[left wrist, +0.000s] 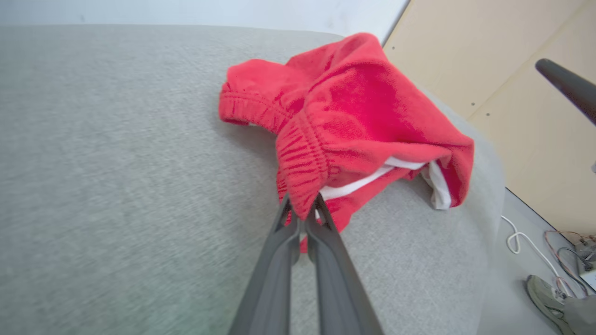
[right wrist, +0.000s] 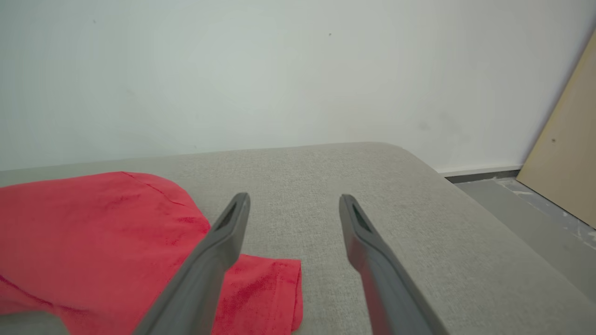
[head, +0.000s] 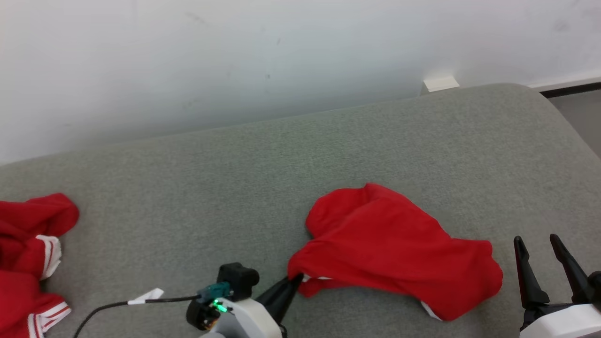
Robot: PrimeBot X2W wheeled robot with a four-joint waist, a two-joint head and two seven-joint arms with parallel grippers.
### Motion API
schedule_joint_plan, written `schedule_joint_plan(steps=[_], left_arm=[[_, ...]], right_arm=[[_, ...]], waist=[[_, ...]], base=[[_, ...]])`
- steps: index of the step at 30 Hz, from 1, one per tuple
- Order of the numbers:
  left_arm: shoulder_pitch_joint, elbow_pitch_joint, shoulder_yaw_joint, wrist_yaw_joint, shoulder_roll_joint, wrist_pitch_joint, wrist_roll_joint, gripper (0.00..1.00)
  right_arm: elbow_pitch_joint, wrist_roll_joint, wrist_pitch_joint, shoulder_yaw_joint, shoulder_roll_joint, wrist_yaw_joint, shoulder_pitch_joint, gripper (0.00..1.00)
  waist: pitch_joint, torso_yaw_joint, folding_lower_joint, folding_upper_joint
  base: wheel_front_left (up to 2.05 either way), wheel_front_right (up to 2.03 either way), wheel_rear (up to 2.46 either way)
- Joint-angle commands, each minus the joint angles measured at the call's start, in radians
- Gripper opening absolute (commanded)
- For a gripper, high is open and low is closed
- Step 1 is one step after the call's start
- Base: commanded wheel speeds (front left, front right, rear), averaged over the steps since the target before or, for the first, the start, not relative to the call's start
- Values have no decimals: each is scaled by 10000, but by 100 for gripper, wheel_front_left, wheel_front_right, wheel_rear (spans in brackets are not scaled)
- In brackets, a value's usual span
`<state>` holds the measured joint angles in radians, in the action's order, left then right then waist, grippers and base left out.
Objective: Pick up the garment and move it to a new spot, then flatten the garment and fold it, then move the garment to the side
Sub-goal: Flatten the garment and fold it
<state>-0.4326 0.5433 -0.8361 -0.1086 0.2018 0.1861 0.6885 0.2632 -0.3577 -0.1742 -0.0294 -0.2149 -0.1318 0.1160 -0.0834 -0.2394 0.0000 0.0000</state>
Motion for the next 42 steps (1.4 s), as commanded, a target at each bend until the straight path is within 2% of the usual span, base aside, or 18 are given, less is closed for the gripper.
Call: schedule_joint_plan(steps=[1, 13, 18, 19, 20, 26, 30, 37, 42], left_arm=[[10, -30, 83, 69, 179, 3, -48, 0], [1003, -802, 717, 875, 1855, -385, 369, 0], [1409, -905, 878, 1313, 2121, -552, 562, 1], [1466, -926, 884, 1361, 2110, -559, 581, 42], [1511, -950, 892, 1389, 2075, -526, 567, 100], [1764, -1182, 1223, 1588, 2014, -29, 837, 100], [2049, -1534, 1581, 1941, 2277, 226, 983, 100], [2306, -2614, 2300, 2685, 2707, 669, 531, 100], [2319, -3706, 3593, 3144, 2269, 787, -60, 100]], right_arm=[[57, -33, 4, -44, -50, 22, 24, 100], [214, -228, 199, -386, -310, 22, -86, 100], [229, -269, 187, -424, -282, 22, -28, 100], [242, -261, 192, -446, -246, 22, -20, 100], [270, -275, 209, -476, -224, 22, -13, 100], [412, -357, 127, -629, -230, 22, 107, 100], [470, -384, 47, -559, -251, 22, 11, 100], [410, -418, -159, -257, -173, 22, -444, 100], [326, -352, -308, -130, 21, 22, -947, 100]], waist=[[145, 311, 0, 0], [322, 1254, 0, 0], [220, 1432, 0, 0], [209, 1455, 0, 0], [195, 1475, 0, 0], [198, 1502, 0, 0], [287, 1524, 0, 0], [443, 1733, 0, 0], [463, 1878, 0, 0]], base=[[0, 0, 0], [0, 0, 0], [0, 0, 0], [0, 0, 0], [0, 0, 0], [0, 0, 0], [0, 0, 0], [0, 0, 0], [0, 0, 0]])
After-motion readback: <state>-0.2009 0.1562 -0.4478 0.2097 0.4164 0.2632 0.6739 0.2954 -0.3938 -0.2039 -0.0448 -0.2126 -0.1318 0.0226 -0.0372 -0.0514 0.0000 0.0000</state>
